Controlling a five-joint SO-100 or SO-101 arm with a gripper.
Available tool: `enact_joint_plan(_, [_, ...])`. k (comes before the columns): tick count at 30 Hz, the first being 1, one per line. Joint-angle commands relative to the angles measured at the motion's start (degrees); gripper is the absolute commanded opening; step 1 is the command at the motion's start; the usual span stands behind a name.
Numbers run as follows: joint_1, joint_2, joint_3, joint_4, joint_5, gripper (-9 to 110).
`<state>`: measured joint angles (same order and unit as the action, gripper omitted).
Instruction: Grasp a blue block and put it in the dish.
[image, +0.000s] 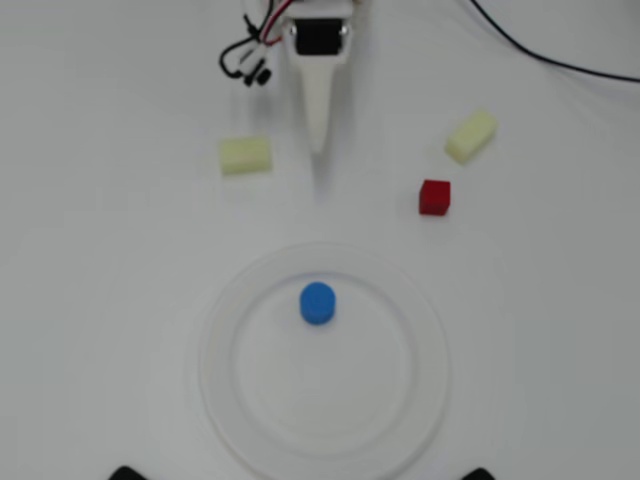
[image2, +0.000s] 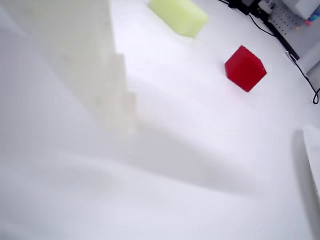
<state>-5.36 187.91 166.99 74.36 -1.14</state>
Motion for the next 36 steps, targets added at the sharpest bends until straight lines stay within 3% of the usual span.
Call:
enact_joint_plan(1, [-2.37, 9.67, 2.46, 1.14, -0.09, 32])
enact_joint_plan(11, [-4.13, 9.76, 12.92, 4.39, -2.64, 0])
enact_joint_plan(36, [-3.87, 9.76, 13.97, 6.86, -1.93, 0])
